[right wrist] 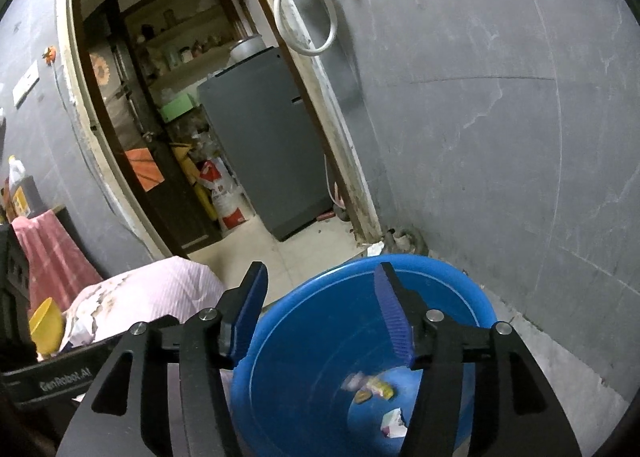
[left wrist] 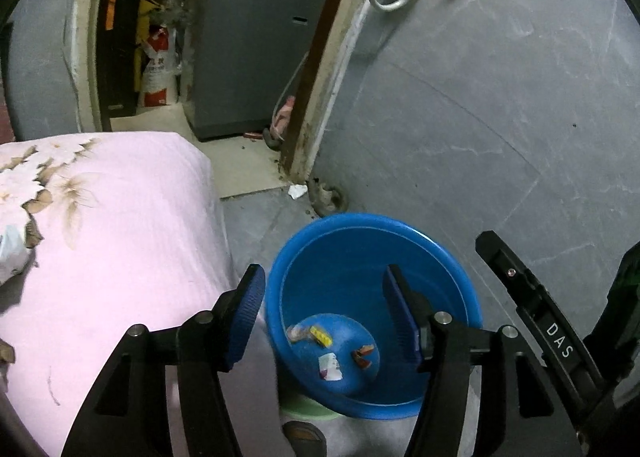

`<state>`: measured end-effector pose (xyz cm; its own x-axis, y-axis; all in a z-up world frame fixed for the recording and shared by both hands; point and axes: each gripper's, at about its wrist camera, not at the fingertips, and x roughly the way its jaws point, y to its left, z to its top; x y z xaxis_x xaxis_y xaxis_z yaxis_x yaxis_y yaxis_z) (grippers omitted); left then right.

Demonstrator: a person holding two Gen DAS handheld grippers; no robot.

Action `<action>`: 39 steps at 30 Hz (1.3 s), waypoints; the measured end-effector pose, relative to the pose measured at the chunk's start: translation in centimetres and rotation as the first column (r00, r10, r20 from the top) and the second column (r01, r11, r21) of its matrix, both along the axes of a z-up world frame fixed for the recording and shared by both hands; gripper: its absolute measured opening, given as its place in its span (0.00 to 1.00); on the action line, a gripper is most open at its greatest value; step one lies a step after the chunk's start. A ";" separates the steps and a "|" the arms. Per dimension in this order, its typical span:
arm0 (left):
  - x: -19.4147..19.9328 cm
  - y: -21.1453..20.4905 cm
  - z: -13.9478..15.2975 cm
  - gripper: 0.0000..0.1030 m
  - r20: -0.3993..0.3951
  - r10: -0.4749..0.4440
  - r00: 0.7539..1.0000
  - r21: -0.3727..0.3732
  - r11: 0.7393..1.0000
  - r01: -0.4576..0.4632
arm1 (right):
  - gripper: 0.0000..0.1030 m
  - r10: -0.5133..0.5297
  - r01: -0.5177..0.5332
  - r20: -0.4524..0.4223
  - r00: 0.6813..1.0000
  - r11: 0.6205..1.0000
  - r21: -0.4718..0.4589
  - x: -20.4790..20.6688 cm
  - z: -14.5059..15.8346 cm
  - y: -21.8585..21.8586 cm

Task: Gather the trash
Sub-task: 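Carry both packets to the blue bucket and open both tools to drop them, then move both tools back over the remaining trash on the table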

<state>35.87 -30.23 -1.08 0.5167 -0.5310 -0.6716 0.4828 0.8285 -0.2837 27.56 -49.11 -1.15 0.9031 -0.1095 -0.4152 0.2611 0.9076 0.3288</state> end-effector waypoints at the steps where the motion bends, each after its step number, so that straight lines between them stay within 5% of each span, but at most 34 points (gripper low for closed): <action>1: 0.0 0.3 0.2 0.55 0.003 0.009 1.000 -0.001 1.000 -0.009 | 0.54 -0.001 0.001 0.002 1.000 1.000 -0.003 0.1 0.1 0.0; 7: -0.4 3.0 1.7 0.57 0.030 0.066 0.997 -0.003 0.998 -0.066 | 0.65 0.011 -0.011 0.025 1.000 1.000 -0.008 0.4 0.6 0.8; 16: -2.6 10.1 4.7 0.78 0.167 0.251 0.953 -0.042 0.968 -0.247 | 0.84 0.097 -0.084 0.136 0.986 0.991 -0.100 0.2 2.6 5.0; 21: -5.8 15.6 6.8 0.97 0.310 0.425 0.850 -0.120 0.905 -0.409 | 0.99 0.174 -0.141 0.212 0.962 0.977 -0.161 -0.4 3.9 8.1; 29: -11.4 21.0 8.8 0.98 0.545 0.533 0.647 -0.130 0.816 -0.563 | 1.00 0.303 -0.224 0.362 0.882 0.943 -0.245 -2.2 5.7 13.1; 39: -14.4 26.4 7.8 0.98 0.551 0.603 0.577 -0.143 0.749 -0.647 | 1.00 0.406 -0.291 0.471 0.783 0.908 -0.301 -4.0 6.2 17.6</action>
<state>21.52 -3.85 6.71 0.9767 0.0977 -0.1913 -0.1157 0.9896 -0.0855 23.54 -31.50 5.02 0.9672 0.2268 0.1145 -0.2403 0.9629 0.1229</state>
